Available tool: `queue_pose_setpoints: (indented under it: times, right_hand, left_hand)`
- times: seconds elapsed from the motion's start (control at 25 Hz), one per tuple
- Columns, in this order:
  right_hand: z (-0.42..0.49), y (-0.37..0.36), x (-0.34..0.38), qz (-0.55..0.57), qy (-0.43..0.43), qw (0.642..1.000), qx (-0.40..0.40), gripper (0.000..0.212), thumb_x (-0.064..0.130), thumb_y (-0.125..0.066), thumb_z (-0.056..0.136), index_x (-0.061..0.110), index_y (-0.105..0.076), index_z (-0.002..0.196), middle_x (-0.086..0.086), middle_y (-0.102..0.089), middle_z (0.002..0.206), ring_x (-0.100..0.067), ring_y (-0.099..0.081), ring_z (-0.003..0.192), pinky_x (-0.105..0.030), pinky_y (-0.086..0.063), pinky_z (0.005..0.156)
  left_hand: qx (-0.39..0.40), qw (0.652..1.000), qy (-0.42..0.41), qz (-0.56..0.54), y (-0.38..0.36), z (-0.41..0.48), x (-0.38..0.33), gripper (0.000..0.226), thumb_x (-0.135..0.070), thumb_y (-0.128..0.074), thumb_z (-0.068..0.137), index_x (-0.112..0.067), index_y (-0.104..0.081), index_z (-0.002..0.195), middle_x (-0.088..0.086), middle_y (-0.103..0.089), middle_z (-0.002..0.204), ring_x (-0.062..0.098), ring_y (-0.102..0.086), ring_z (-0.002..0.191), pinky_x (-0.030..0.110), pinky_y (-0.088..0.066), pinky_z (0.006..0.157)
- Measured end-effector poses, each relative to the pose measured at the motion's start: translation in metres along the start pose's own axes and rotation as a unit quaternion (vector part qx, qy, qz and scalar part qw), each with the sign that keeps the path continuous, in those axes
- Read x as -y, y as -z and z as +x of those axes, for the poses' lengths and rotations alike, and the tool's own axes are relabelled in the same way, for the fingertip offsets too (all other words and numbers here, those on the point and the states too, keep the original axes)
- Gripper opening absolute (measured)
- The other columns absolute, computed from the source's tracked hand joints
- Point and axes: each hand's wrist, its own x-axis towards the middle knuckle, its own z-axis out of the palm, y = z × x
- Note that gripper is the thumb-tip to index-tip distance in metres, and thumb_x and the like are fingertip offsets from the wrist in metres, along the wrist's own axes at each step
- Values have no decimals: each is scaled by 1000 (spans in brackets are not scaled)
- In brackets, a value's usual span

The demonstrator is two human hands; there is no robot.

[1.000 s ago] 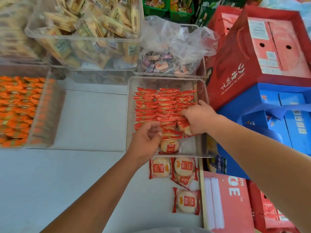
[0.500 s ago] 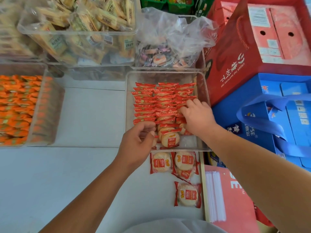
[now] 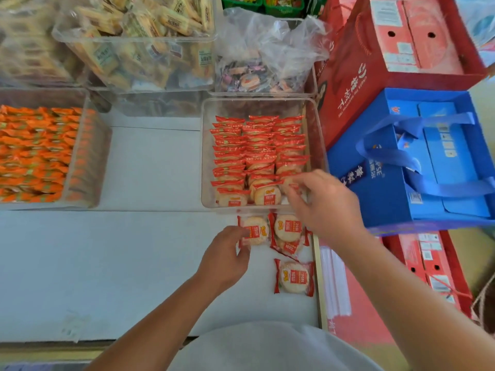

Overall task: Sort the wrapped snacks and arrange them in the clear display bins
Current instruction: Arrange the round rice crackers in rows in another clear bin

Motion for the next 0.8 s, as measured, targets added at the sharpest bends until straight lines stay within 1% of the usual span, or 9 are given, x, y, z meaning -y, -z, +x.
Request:
queue_pose_setpoints:
  times: [0.04, 0.12, 0.2, 0.32, 0.4, 0.44, 0.52, 0.68, 0.8]
  right_hand:
    - [-29, 0, 1, 49, -27, 998, 15, 19, 47, -62, 97, 31, -72, 101, 15, -66, 93, -9, -61, 84, -32, -52, 67]
    - [-86, -19, -15, 117, -104, 985, 73, 17, 44, -63, 95, 30, -73, 98, 16, -65, 90, -8, -63, 80, -32, -53, 69]
    - [-131, -52, -40, 108, -176, 968, 145, 23, 39, -65, 95, 26, -73, 113, 10, -65, 107, -15, -68, 94, -33, -55, 78]
    - [-164, -91, -62, 40, -161, 964, 209, 43, 35, -62, 98, 25, -59, 139, 7, -52, 143, -19, -54, 129, -35, -54, 93]
    - [-166, -106, -64, -1, -129, 964, 234, 50, 36, -58, 99, 28, -48, 148, 9, -42, 155, -18, -47, 136, -36, -54, 96]
    - [-166, -111, -64, -19, -119, 962, 244, 52, 36, -58, 99, 28, -45, 149, 9, -40, 155, -18, -48, 134, -35, -54, 94]
    - [-165, -118, -65, -43, -115, 959, 256, 53, 37, -60, 98, 27, -44, 147, 7, -43, 150, -19, -51, 127, -33, -53, 90]
    - [-164, -126, -67, -87, -139, 946, 281, 66, 56, -65, 89, 27, -44, 144, 0, -49, 132, -23, -52, 122, -35, -50, 92]
    - [-167, -125, -63, -80, -156, 947, 268, 61, 59, -68, 86, 28, -52, 135, 2, -48, 126, -21, -51, 117, -34, -50, 90]
  left_hand:
    - [10, 998, -22, 58, -11, 5, 9, 39, -22, -58, 100, -21, -60, 139, 0, -56, 146, 21, -53, 134, 33, -46, 111]
    - [26, 986, -58, 153, -29, 22, 20, 53, -19, -56, 99, -16, -47, 151, 9, -39, 162, 32, -35, 149, 39, -32, 122]
    - [40, 966, -79, 242, -41, 38, 27, 59, -19, -55, 99, -14, -39, 155, 12, -30, 166, 39, -25, 152, 46, -27, 125]
    - [22, 937, -119, 326, -52, 40, 40, 44, -22, -62, 96, -14, -57, 139, 12, -49, 153, 42, -39, 143, 54, -38, 115]
    - [-17, 930, -134, 342, -52, 28, 50, 29, -24, -66, 92, -15, -68, 119, 9, -64, 131, 39, -53, 126, 49, -47, 102]
    - [-30, 931, -127, 342, -50, 20, 54, 27, -28, -67, 90, -16, -69, 114, 6, -66, 123, 36, -56, 118, 45, -50, 94]
    - [-32, 933, -87, 347, -47, 3, 60, 37, -38, -68, 87, -19, -65, 118, 3, -65, 119, 32, -57, 108, 42, -50, 83]
    - [15, 943, 22, 332, -45, -20, 69, 61, -53, -66, 86, -22, -56, 137, 3, -61, 127, 29, -54, 115, 40, -46, 91]
    - [30, 967, 94, 235, -44, -29, 70, 51, -56, -72, 82, -25, -64, 122, 2, -59, 115, 24, -56, 109, 35, -48, 86]
